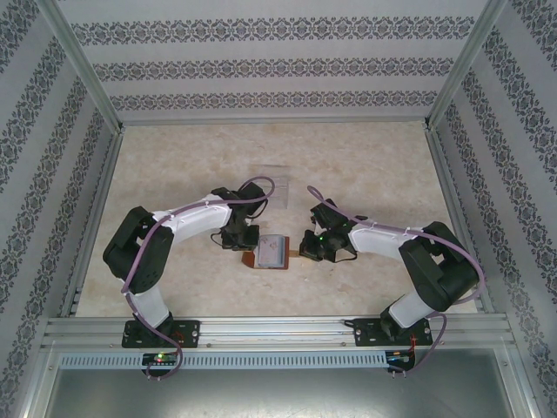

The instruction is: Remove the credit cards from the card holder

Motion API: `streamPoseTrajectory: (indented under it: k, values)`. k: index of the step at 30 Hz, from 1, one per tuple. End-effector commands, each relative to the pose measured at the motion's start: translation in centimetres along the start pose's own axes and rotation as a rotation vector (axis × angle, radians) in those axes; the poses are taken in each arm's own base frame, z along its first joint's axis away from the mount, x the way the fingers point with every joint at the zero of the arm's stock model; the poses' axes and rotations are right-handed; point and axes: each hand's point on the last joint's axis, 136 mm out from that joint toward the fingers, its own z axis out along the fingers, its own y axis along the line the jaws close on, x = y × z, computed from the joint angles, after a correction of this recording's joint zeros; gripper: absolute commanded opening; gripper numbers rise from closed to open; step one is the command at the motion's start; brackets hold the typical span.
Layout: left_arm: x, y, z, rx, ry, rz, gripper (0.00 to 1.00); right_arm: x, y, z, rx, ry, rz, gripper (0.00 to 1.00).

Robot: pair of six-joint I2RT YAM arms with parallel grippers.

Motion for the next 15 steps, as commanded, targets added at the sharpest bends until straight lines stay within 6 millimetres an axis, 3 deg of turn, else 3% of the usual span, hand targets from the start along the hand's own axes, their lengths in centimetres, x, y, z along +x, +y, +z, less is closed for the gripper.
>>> streamPoseTrajectory:
  k: [1,7,15]
  values:
    - [0.2,0.1,0.9,0.036,0.002,-0.003,0.08,-0.6,-2.0,-0.6,0.127,-0.026,-0.018,0.05]
    - [0.6,-0.7,2.1,0.108,0.008,-0.031,0.10,-1.2,-3.0,-2.0,0.224,-0.040,-0.049,0.05]
    - [0.7,-0.1,1.3,0.102,-0.031,-0.046,0.25,-1.5,-3.6,-4.1,0.318,-0.057,-0.086,0.15]
